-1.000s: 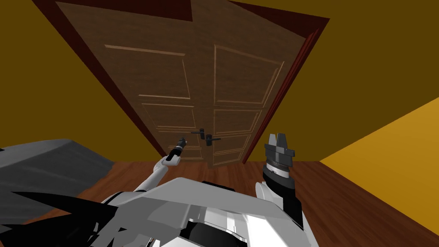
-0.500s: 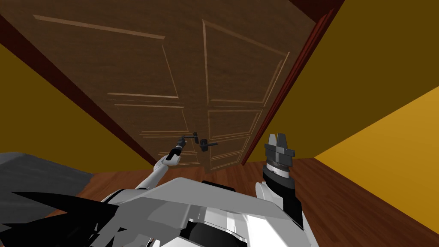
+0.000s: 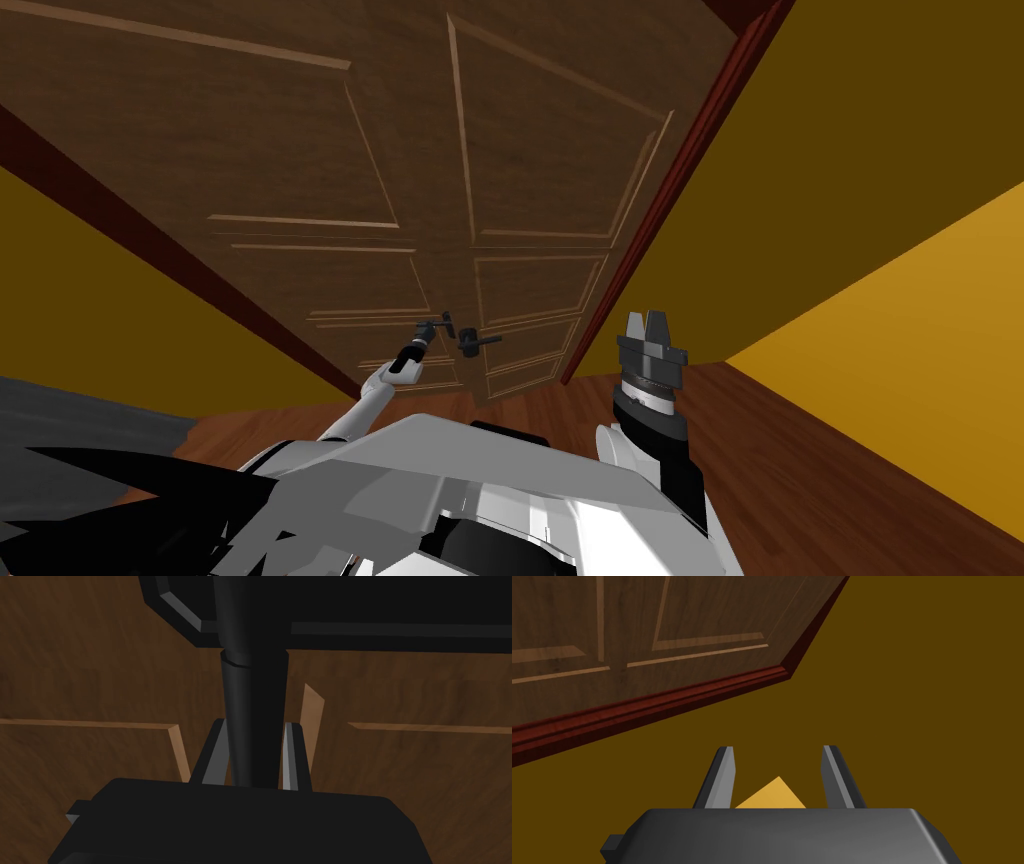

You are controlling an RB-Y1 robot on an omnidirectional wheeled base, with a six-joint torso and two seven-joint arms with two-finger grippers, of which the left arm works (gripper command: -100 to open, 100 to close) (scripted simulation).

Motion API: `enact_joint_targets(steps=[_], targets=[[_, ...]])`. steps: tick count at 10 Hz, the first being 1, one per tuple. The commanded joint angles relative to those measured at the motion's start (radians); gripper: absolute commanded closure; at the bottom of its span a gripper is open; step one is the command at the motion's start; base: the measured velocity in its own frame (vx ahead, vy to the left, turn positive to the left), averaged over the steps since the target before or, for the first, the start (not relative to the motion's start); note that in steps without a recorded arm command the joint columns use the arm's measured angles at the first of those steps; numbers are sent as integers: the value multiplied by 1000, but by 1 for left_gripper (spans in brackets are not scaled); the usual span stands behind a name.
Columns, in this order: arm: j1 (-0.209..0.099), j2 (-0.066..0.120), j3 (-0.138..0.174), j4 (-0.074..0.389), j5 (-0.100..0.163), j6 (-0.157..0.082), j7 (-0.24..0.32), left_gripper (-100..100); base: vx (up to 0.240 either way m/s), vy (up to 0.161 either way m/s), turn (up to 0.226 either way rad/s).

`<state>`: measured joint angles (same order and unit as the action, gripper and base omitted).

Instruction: Pull the door open

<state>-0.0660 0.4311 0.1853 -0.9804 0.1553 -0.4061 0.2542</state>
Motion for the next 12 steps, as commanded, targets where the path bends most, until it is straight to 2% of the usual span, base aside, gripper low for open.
enact_joint_targets(steps=[1,3,4,6,12], targets=[[2,1,1,1,0,0,-1,100,-15,5,-9],[2,1,1,1,0,0,-1,100,-3,0,1],[17,15,-4,-1,0,-2,9,100,-141,20,-23],[25,22,-15,-9,-2,-6,19,100,-188,44,-63],[47,37,-104,-61,-14,-28,74,100,-209,58,-114]])
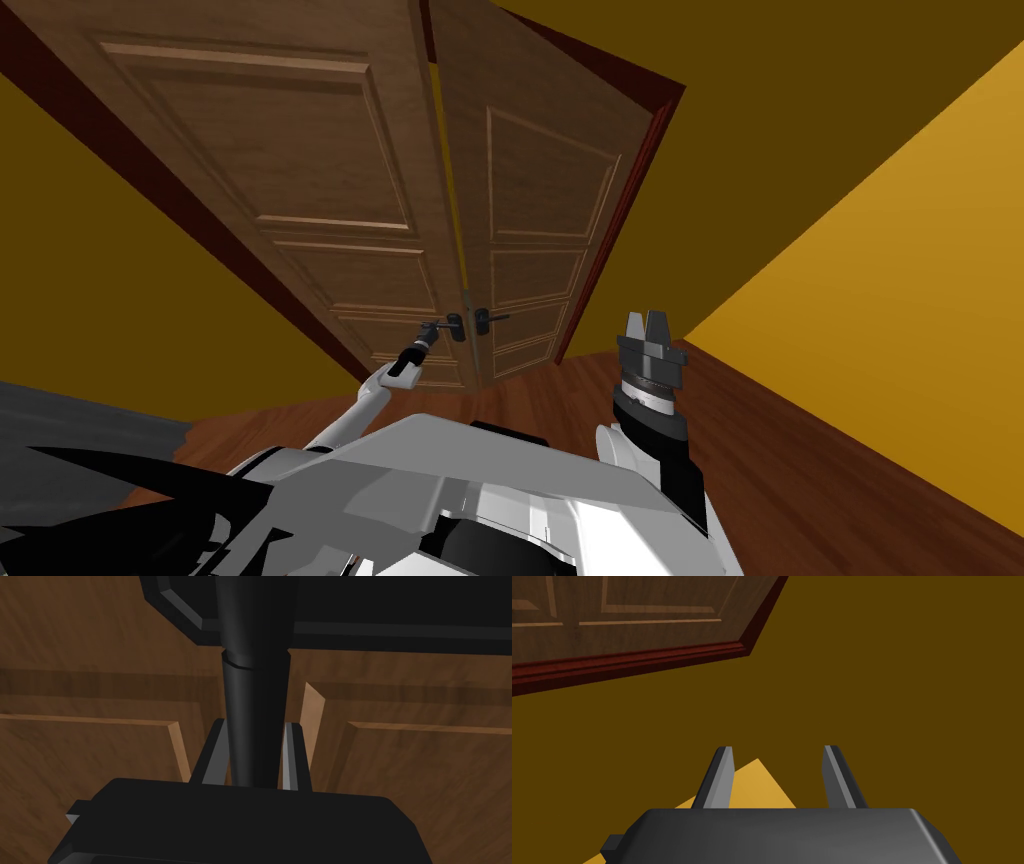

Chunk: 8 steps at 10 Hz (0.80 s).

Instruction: Pull the door open

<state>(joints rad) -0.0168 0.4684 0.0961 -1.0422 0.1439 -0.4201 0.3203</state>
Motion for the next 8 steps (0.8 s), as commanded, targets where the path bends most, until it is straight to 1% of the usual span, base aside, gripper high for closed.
enact_joint_targets(steps=[1,2,3,8], targets=[[-1,0,-30,-9,-5,-18,16,100,-175,90,-106],[0,2,-15,-1,-2,-10,10,100,-81,42,-33],[14,16,-40,-13,-4,-26,30,100,-130,18,-100],[52,59,-99,-49,-7,-65,81,100,-205,63,-106]])
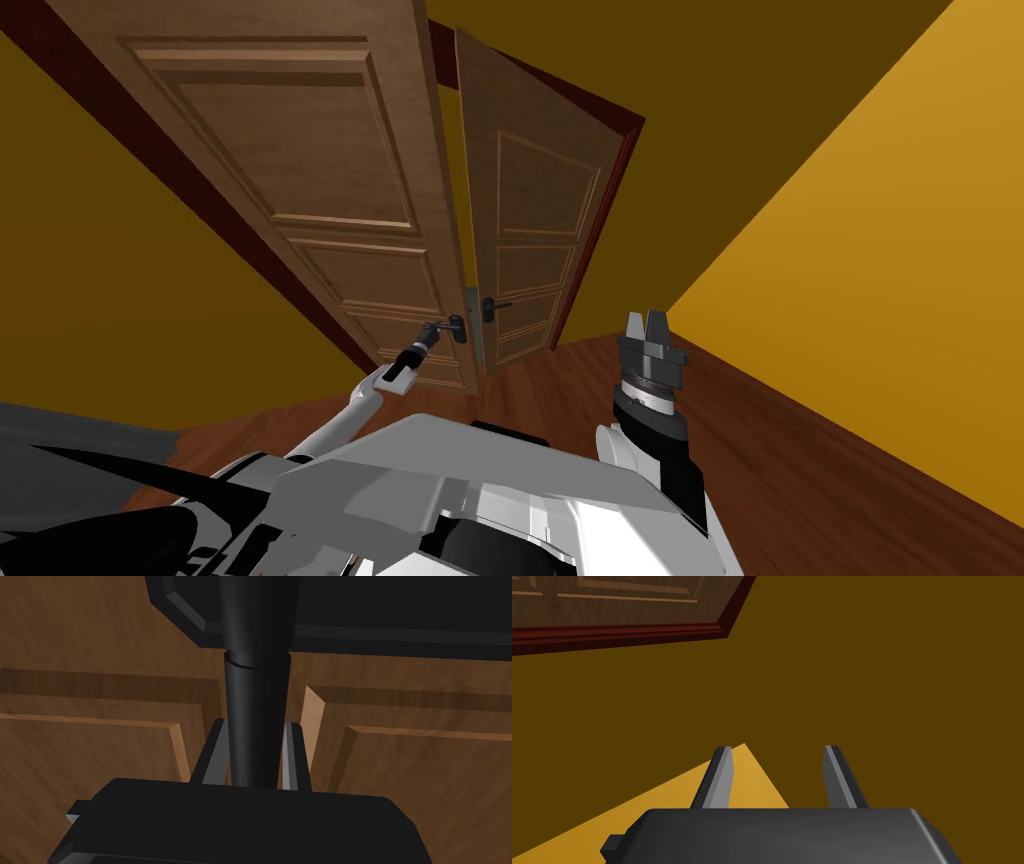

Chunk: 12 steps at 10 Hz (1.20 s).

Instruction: Pull the door open

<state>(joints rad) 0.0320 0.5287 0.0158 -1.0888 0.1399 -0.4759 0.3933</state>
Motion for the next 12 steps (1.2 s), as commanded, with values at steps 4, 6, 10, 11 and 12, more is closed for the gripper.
enact_joint_targets(steps=[4,6,10,11,12], targets=[[20,28,-36,-13,-2,-22,31,100,-164,58,-65],[55,58,-65,-29,-3,-62,61,100,-186,66,-121],[99,100,-102,-52,-5,-118,100,100,-183,76,-113],[115,115,-116,-61,-5,-139,114,100,-187,98,-121],[120,120,-119,-63,-5,-144,118,100,-172,101,-98]])
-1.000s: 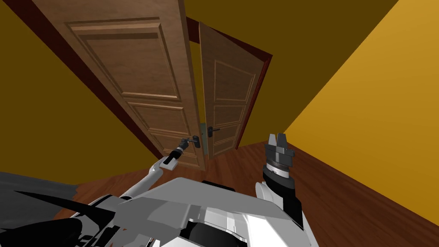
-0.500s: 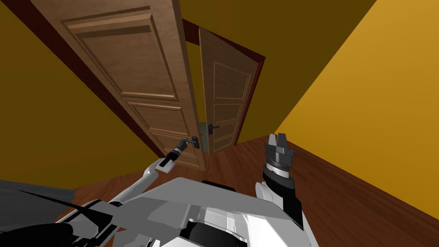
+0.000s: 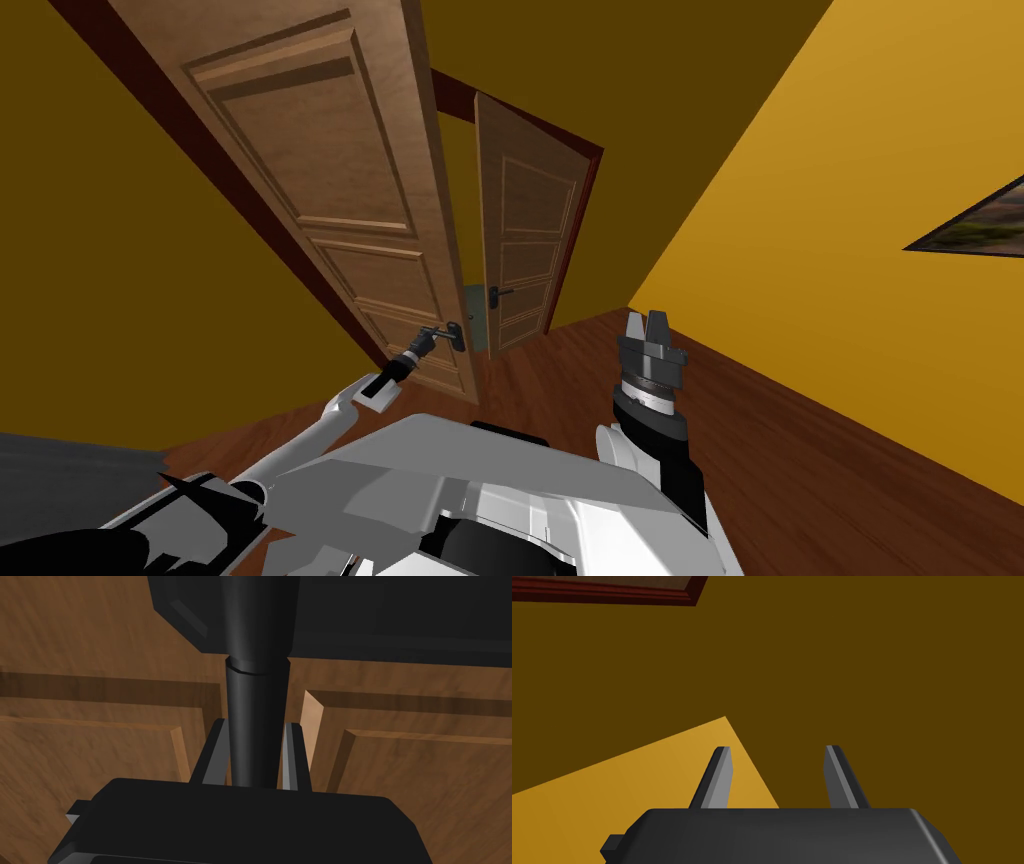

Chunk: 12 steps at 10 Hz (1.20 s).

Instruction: Pull the door open

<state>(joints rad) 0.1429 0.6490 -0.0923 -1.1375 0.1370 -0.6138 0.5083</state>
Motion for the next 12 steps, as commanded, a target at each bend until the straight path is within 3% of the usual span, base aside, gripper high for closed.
enact_joint_targets(steps=[1,2,3,8,10,11,12], targets=[[0,0,0,0,0,0,0,100,-70,45,-15],[20,17,-13,-1,-1,-31,15,100,-145,38,-140],[24,22,-16,-1,-1,-38,18,100,-184,76,-150],[67,67,-43,-1,-1,-118,54,100,-196,80,-132],[82,83,-52,-1,-1,-145,67,100,-184,90,-113],[77,84,-40,2,3,-127,62,100,-65,62,-21],[90,95,-50,11,0,-157,72,100,-153,75,-177]])
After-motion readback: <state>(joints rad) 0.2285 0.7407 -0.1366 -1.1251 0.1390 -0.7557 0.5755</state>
